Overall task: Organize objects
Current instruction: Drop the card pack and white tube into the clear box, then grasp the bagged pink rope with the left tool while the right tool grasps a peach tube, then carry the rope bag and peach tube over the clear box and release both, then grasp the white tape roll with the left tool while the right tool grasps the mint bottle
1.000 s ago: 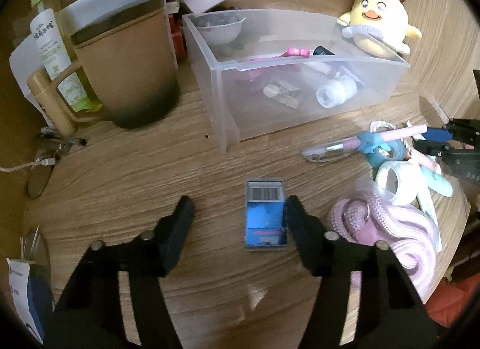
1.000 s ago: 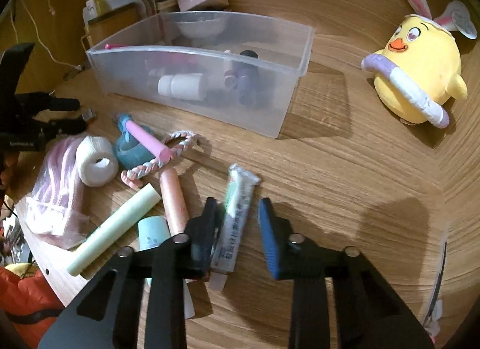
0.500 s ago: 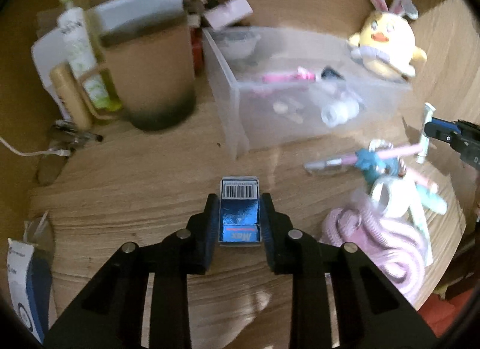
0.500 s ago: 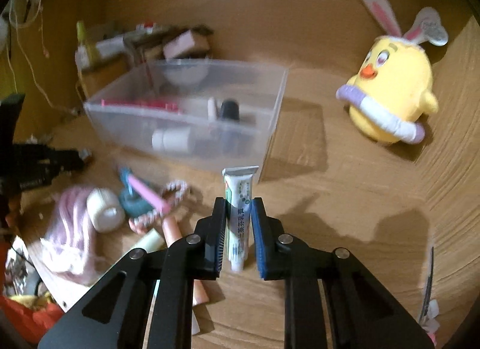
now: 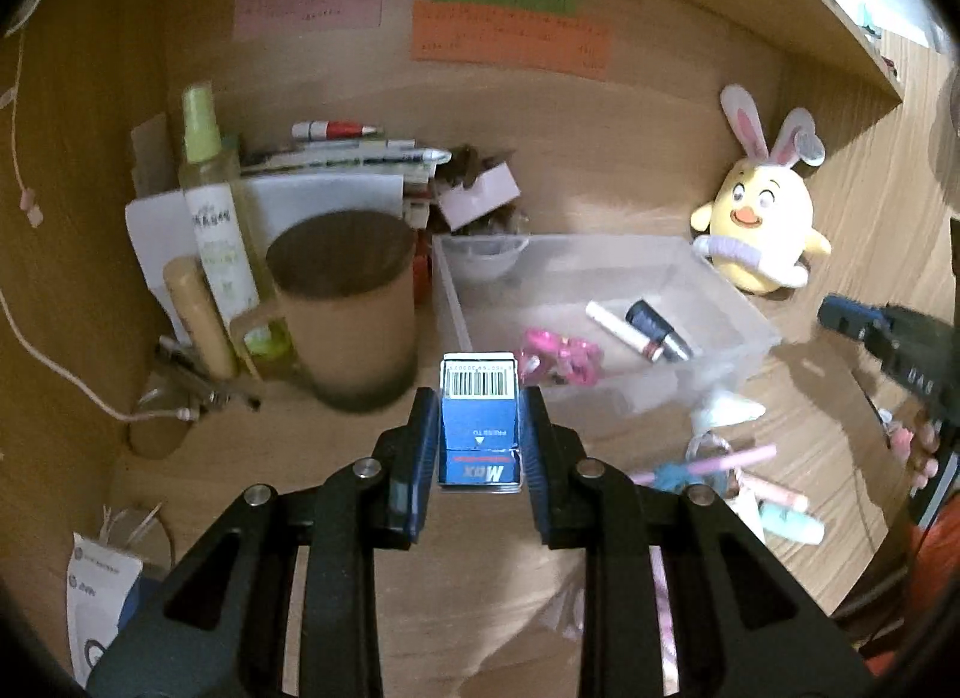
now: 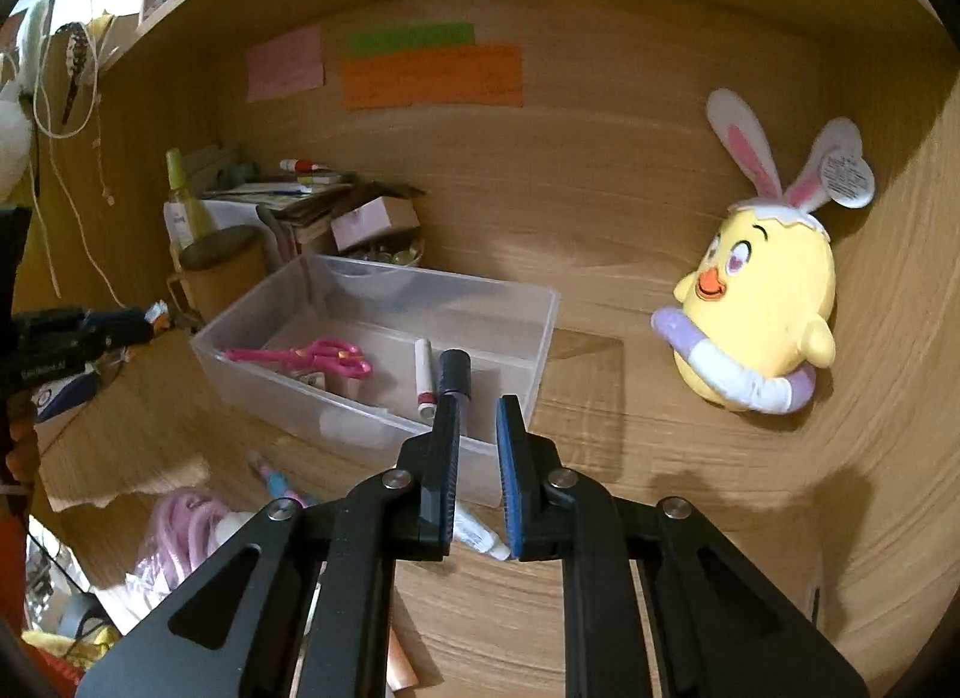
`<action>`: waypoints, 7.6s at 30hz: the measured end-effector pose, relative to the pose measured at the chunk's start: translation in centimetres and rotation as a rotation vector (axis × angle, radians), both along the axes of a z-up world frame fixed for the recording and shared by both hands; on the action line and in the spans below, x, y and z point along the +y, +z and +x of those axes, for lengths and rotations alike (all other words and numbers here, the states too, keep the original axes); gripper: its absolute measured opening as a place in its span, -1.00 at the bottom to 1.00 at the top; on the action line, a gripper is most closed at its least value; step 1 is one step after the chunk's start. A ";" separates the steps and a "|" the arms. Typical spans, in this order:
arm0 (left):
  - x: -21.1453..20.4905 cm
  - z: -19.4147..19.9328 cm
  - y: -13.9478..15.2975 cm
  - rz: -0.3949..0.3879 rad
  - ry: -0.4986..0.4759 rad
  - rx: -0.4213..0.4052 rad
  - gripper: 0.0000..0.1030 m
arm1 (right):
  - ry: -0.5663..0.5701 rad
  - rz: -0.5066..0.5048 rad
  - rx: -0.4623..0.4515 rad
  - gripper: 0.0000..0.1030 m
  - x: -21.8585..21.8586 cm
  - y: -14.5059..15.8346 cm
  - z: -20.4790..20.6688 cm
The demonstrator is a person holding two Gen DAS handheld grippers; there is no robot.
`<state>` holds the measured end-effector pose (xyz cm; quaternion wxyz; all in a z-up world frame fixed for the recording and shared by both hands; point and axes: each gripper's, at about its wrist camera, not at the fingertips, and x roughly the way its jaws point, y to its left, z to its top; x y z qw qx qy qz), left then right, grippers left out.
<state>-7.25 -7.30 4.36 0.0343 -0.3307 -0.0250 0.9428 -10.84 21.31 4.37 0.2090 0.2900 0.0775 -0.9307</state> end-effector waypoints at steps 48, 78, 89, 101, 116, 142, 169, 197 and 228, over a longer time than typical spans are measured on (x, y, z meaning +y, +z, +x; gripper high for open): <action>2.6 -6.0 2.2 -0.067 -0.043 -0.003 0.70 | 0.142 0.010 0.001 -0.73 -0.8 0.9 0.7; 8.1 2.6 -7.4 -0.077 -0.144 -0.210 0.91 | 0.035 0.101 -0.092 -0.61 -4.2 -3.6 -5.2; 7.9 5.4 -8.2 -0.123 -0.116 -0.198 0.94 | 0.053 0.088 -0.070 -0.18 -0.7 -3.6 0.3; 4.4 7.0 -7.9 -0.189 -0.004 -0.215 0.96 | 0.156 0.092 -0.235 -0.18 0.6 -8.4 2.9; 5.8 4.9 -9.2 -0.074 0.006 -0.291 0.95 | 0.192 0.093 -0.287 -0.63 -0.5 -9.6 2.3; 4.5 4.4 -4.8 -0.007 0.008 -0.101 -0.06 | 0.059 -0.111 -0.138 -0.73 2.1 -3.4 1.2; 0.9 -6.8 2.7 0.031 0.014 -0.014 -0.06 | 0.055 -0.088 -0.111 -0.73 -3.5 -1.1 -6.0; 5.4 -4.6 1.7 -0.074 -0.107 -0.023 0.54 | 0.090 -0.028 -0.163 -0.31 -3.3 -2.7 -4.1; 11.9 1.1 -7.7 -0.037 -0.196 -0.203 0.22 | 0.161 0.054 -0.256 -0.39 -0.7 -9.7 6.8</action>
